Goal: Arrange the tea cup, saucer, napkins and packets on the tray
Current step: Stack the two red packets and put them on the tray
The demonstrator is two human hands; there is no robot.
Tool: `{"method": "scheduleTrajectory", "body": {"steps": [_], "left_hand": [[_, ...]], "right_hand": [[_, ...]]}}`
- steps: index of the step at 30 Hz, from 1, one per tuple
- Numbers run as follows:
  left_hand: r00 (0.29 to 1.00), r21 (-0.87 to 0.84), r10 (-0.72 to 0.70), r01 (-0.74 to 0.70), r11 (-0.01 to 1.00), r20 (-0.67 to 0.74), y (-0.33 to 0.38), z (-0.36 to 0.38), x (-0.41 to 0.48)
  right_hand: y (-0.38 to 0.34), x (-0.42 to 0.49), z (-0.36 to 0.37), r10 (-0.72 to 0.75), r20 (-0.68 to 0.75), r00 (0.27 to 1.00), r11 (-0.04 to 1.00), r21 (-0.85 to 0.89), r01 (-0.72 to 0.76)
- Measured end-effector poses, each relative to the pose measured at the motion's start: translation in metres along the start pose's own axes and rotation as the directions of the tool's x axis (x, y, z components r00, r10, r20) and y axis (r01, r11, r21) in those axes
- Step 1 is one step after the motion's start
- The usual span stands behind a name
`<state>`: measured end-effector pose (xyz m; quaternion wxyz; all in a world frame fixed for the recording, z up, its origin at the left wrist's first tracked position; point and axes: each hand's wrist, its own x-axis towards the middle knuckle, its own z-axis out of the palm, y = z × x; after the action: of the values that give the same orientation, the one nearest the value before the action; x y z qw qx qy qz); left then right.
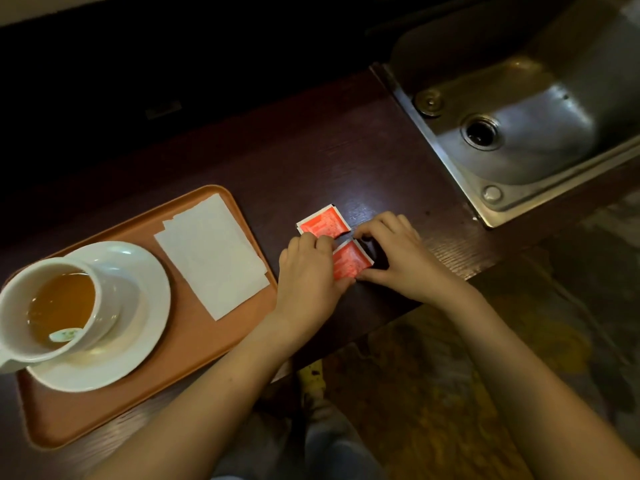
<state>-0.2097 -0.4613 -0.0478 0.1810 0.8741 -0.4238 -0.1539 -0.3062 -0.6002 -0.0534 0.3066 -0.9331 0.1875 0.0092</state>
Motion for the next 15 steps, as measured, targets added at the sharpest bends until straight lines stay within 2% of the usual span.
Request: {"method": "scheduleTrajectory", "body": {"steps": [5,9,12,15], "left_hand": [[0.998,-0.037,0.020,-0.022,0.999,-0.057,-0.001,0.003,-0.002],[0.994,-0.118,0.072,-0.082,0.990,-0.087,-0.001,-0.003,0.001],[0.976,-0.069,0.130,-0.144,0.987,-0.176,-0.003,-0.014,0.013],[0.979,-0.019,0.108,-0.113,0.993,-0.172,-0.009,-0.025,0.029]], "right_hand": [[-0.001,-0.001,0.006,-0.025,-0.034,0.999,0.993,0.111,0.029],[-0.005,0.001,0.008,-0.029,-0.119,0.992,0.986,0.158,0.048],[-0.010,0.016,0.001,-0.053,-0.191,0.980,0.984,0.158,0.084],[-0.015,0.039,-0.006,-0.060,-0.178,0.982,0.988,0.127,0.083]]}}
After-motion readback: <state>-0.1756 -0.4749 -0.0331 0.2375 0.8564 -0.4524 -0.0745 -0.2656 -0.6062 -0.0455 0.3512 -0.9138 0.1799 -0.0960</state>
